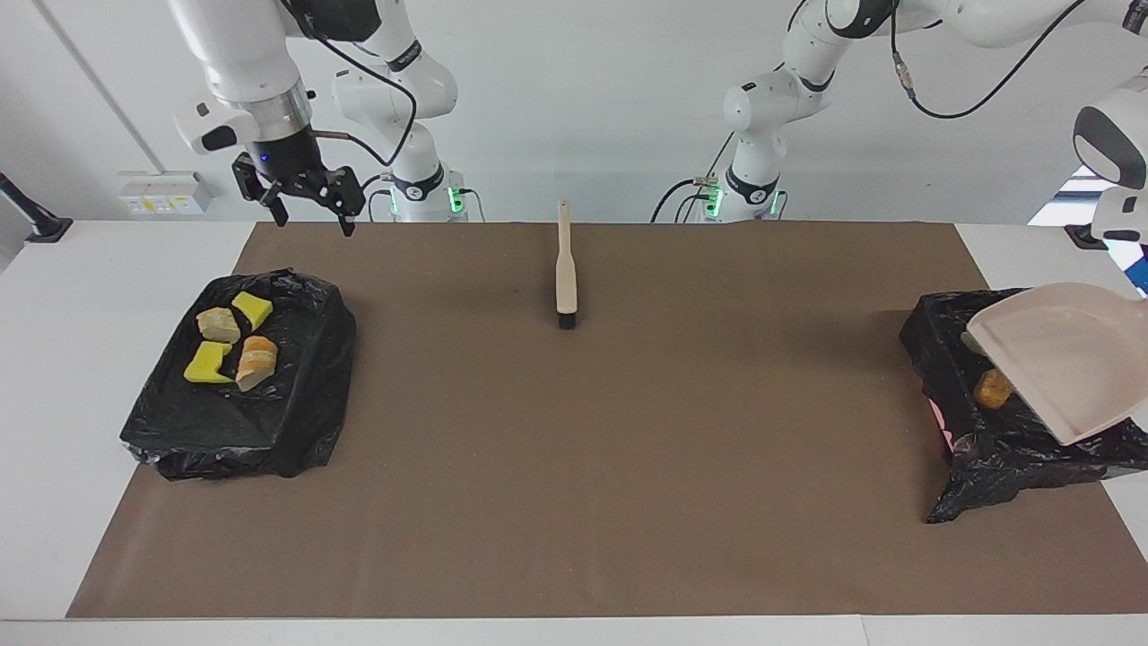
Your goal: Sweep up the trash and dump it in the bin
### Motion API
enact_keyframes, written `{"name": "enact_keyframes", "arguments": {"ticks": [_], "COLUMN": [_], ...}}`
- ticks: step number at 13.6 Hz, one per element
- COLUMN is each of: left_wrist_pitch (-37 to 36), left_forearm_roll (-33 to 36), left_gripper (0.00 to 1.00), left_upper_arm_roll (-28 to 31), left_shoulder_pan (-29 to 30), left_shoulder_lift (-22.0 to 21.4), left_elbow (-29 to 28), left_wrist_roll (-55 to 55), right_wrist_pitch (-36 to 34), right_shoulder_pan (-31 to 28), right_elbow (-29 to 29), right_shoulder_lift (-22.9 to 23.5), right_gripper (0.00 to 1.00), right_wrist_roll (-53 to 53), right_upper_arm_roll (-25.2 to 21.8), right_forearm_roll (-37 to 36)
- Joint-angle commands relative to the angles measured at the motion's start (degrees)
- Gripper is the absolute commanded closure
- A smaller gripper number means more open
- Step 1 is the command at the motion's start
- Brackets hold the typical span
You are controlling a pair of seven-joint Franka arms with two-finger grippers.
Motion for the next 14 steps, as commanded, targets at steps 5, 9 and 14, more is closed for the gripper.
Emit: {"name": "enact_keyframes", "arguments": {"ticks": [5,9,14], "left_wrist_pitch": [-7.07,-8.58,-7.88], "left_forearm_roll": [-13.59,-21.4,-30.12], "left_gripper": [1.0,1.0,1.0], "left_upper_arm_roll": [0.7,0.78,0.7], "left_shoulder_pan": [-12.87,-20.78,-33.23], "left_shoulder_lift": [-6.91,-6.82,-4.72], "left_elbow": [-10.04,-10.57,-9.52], "left_wrist_roll": [-19.92,-41.79,-73.42], "right_wrist_pitch": [-3.26,-3.78,-1.25], "right_shoulder_pan": [-0.75,-1.11,-1.2], "right_elbow": [1.84,2.29,2.02], "right_shoulder_lift": [-1.07,-1.24,-1.16], "right_gripper": [0.0,0.0,0.0], "right_wrist_roll": [-6.97,-7.24,-8.11], "right_upper_arm_roll": [-2.21,-3.52,-4.05], "right_forearm_roll": [4.46,5.62,4.3]}}
